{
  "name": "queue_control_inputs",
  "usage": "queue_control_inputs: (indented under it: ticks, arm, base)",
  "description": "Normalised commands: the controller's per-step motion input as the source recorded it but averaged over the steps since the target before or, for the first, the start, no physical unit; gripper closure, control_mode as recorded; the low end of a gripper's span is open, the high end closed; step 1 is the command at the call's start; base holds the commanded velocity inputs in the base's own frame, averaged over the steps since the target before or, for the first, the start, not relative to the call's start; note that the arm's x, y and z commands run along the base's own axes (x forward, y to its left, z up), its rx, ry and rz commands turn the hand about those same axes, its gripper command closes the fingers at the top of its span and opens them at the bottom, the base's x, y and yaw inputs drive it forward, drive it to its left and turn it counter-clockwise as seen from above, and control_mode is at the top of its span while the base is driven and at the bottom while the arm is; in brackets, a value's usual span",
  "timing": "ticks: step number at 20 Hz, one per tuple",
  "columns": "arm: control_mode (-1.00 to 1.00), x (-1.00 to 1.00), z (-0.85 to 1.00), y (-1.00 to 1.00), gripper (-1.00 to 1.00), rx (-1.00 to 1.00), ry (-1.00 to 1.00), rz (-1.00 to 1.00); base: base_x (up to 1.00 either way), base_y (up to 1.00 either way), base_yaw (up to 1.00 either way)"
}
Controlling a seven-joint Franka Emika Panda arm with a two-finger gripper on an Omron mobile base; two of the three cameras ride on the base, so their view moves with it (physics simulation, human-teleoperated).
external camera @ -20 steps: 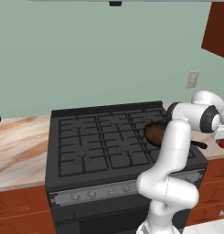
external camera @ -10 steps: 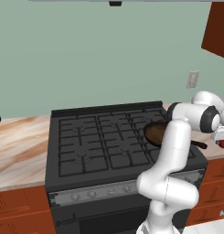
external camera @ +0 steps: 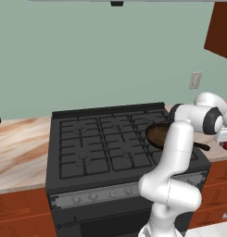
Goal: Place the pan on the front right burner on the stove. Then place the tomato and the onion in the pan and turn on the front right burner.
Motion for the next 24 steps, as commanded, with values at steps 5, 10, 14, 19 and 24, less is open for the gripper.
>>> queue_control_inputs:
  ticks: [5, 10, 14, 19, 24]
  arm:
    - [-1.0, 0.0, -0.03, 0.0, 1.0, 0.0, 0.0, 0.0]
    - [-1.0, 0.0, 0.02, 0.13, 1.0, 0.0, 0.0, 0.0]
    - [-1.0, 0.0, 0.26, 0.26, 1.0, 0.0, 0.0, 0.03]
    - [-1.0, 0.0, 0.42, 0.2, 1.0, 0.0, 0.0, 0.0]
    - [-1.0, 0.0, 0.32, 0.21, 1.0, 0.0, 0.0, 0.01]
  base:
    - [0.0, 0.0, 0.0]
    - [0.0, 0.0, 0.0]
    - [0.0, 0.0, 0.0]
    - [0.0, 0.0, 0.0]
    - [0.0, 0.0, 0.0]
